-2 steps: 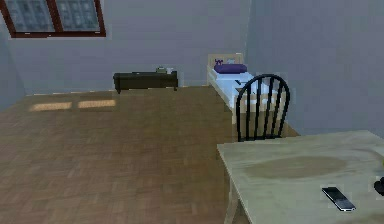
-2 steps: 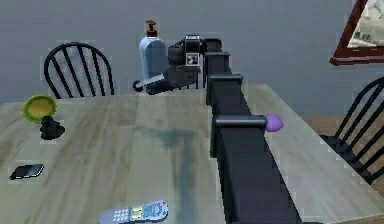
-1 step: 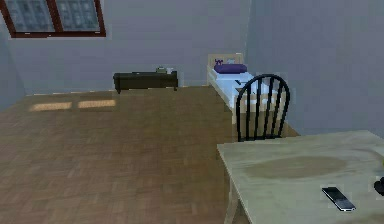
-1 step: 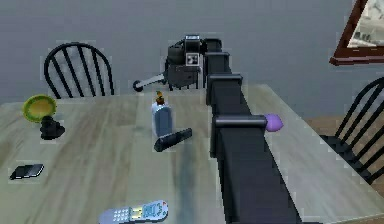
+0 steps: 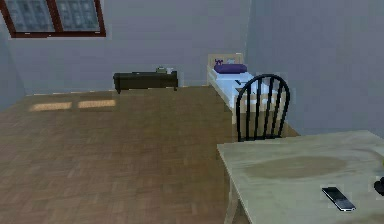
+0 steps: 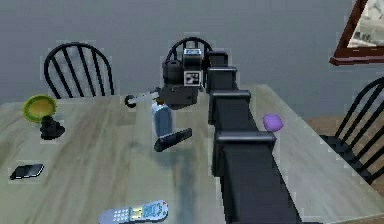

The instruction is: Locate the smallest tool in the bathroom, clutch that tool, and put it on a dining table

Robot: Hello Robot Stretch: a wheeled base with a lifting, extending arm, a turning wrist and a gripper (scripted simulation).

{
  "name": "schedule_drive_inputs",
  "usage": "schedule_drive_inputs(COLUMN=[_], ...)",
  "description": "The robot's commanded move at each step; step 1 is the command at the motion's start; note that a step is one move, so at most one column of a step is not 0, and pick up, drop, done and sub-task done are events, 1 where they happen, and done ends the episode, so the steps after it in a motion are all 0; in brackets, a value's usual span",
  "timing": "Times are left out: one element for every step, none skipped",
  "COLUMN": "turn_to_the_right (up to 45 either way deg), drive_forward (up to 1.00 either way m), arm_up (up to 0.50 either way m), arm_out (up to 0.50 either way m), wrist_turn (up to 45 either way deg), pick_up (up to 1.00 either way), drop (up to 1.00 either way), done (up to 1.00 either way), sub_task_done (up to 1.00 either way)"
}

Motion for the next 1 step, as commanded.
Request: schedule_drive_inputs(turn_to_the_right=[0.0], drive_forward=[0.00], arm_up=[0.00], arm_out=[0.00], wrist_turn=[0.0], pick_up=[0.00], drop=[0.00], done=[1.00], sub_task_done=[0.00])
